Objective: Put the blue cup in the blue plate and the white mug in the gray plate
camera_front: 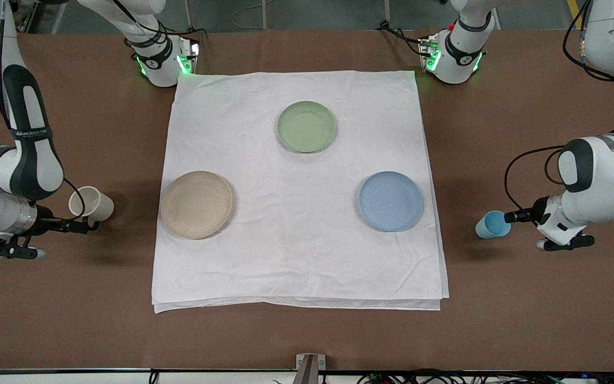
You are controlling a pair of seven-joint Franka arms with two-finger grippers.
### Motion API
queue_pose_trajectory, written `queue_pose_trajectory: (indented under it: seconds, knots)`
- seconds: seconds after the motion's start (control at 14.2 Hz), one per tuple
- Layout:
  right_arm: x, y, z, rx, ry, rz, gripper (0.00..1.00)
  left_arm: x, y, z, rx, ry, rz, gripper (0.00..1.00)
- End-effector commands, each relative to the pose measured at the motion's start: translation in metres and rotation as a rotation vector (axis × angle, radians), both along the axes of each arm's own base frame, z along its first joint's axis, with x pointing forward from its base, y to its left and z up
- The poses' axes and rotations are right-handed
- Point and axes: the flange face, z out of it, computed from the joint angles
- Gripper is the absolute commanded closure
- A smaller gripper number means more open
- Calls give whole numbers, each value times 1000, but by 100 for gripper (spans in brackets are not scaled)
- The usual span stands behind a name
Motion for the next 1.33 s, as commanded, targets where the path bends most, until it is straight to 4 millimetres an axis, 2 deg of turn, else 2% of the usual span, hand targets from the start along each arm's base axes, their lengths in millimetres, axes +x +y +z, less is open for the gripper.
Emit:
queue_pose_trajectory:
  seconds: [0.0,0.14,0.21,0.42,0.56,0.63,0.7,0.77,0.98,1.05,1.26]
  knots:
    - [-13,-9,-27,14,0,18,8,8,-5,-8,-24,-6,16,39]
    - [-29,-6,-52,15,5,20,17,8,-4,-18,-28,-2,8,47]
    - [-33,-5,-56,16,11,21,23,8,-4,-24,-30,4,9,52]
    - [-35,-5,-58,20,24,18,35,8,-6,-31,-33,14,3,81]
    - [-38,-2,-56,28,50,20,39,9,-6,-23,-28,8,-7,100]
    - [-38,1,-53,33,56,23,41,10,-12,-16,-29,1,-20,100]
    - [-37,2,-50,34,52,24,44,10,-23,5,-29,-16,-32,100]
    - [-38,3,-50,37,61,25,54,8,-39,22,-37,-3,-49,100]
    - [-39,3,-48,38,66,25,92,-3,-103,60,-57,14,-91,100]
    - [-37,3,-45,38,61,24,98,-8,-130,68,-57,19,-79,100]
    - [-26,6,-32,47,38,16,100,-22,-187,65,-63,61,-40,100]
